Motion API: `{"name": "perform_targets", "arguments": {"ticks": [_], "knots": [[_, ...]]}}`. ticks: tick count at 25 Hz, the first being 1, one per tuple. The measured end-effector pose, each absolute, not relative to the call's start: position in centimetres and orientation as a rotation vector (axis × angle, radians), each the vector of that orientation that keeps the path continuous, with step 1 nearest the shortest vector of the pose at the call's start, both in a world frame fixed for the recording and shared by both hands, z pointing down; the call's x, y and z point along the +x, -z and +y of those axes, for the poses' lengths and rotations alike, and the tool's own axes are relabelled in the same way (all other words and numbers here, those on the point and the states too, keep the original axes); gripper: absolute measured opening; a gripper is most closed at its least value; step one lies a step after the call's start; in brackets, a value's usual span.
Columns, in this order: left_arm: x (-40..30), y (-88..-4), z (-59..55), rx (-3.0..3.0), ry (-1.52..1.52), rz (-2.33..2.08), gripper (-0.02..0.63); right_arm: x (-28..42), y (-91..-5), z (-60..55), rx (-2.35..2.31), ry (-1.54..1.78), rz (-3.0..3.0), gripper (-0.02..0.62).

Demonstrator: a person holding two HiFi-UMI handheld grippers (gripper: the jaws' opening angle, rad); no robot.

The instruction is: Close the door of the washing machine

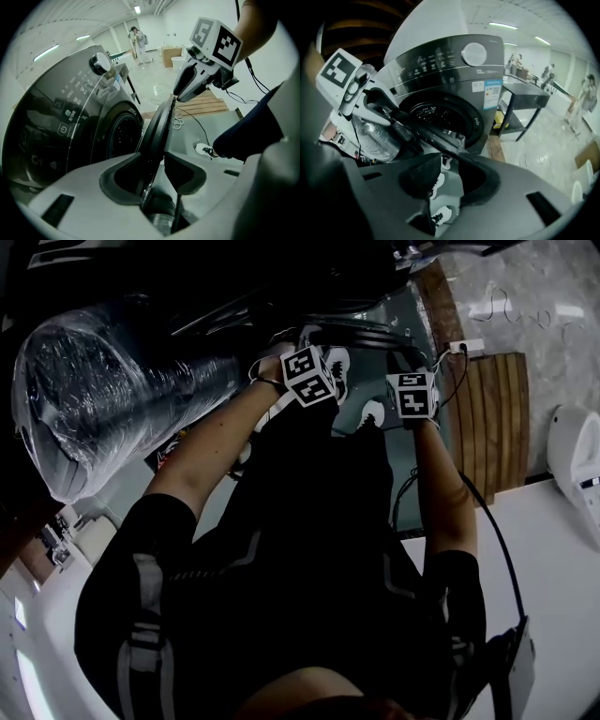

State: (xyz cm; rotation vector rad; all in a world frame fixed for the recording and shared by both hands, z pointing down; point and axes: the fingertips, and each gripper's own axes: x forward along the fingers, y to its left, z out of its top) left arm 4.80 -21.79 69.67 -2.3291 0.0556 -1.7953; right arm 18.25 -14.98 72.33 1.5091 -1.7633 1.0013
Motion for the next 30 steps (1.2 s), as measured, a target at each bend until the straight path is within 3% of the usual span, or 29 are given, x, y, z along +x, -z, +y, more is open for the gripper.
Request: {"name": "perform_targets", "arguments": {"ticks": [6,9,30], "knots": [[5.3,-69.5,-23.5,-2.331,1.820,0.070,0.157,18.8,-73.9,-16.4,1.594,-1.111,-1.713,0.091],[5.4,-69.5,-24.3,-2.255,1.798,0.030,0.144,19.4,-74.5,-18.2,1.683,-1.185,-1.686,0.043],[6.4,-67.9,-28.1,-2.169,1.651,0.091,0.144,21.3,-75.2,-27.5,1.802,-1.240,-1.716,0.020]]}}
